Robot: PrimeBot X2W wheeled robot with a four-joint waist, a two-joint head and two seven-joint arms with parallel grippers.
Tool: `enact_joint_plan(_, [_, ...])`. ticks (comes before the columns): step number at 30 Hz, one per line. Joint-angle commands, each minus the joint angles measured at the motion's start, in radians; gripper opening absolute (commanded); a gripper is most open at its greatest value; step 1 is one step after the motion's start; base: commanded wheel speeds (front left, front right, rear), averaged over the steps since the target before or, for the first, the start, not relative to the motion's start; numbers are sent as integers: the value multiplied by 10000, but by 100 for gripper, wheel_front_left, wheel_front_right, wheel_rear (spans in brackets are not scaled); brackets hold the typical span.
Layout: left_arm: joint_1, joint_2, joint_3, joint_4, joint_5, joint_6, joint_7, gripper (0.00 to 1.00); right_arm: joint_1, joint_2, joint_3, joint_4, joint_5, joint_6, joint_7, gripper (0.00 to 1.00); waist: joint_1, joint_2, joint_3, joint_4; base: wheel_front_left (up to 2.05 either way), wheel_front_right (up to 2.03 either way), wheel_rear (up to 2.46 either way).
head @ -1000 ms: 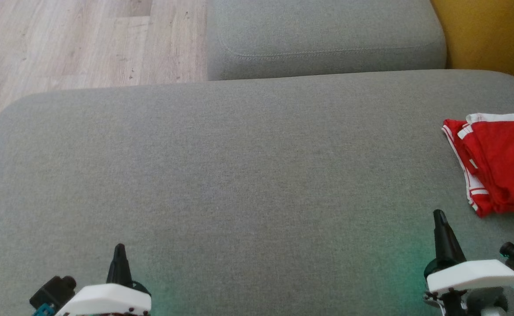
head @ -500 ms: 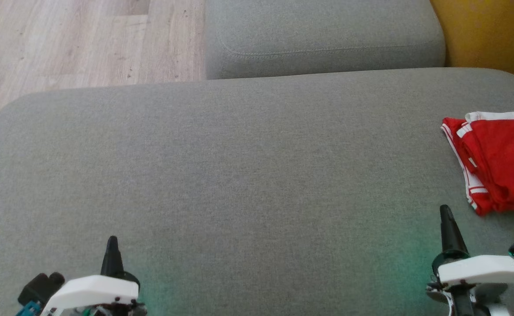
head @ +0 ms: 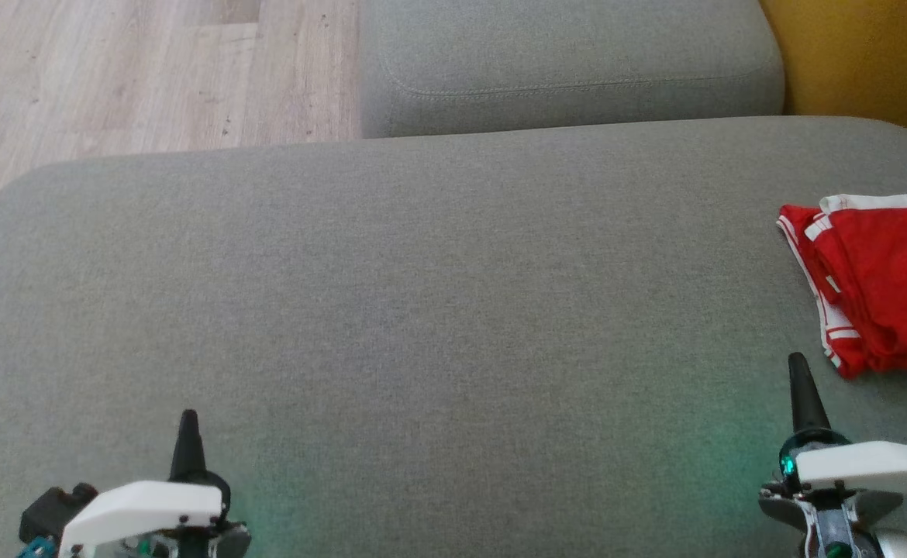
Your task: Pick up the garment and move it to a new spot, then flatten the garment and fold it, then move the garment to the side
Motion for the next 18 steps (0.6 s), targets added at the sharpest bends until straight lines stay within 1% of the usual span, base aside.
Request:
enact_joint_plan(1, [-567, 19, 420, -334, -141, -92, 40, 0, -611, -219, 86, -304, 236, 55, 77, 0, 0, 0, 1, -1, 0, 0, 0])
enact_joint_plan(18, [-744, -233, 1209, -374, -1510, -617, 534, 0, -880, -219, -117, -207, 2262, 65, 338, 0, 0, 0, 49, -49, 0, 0, 0])
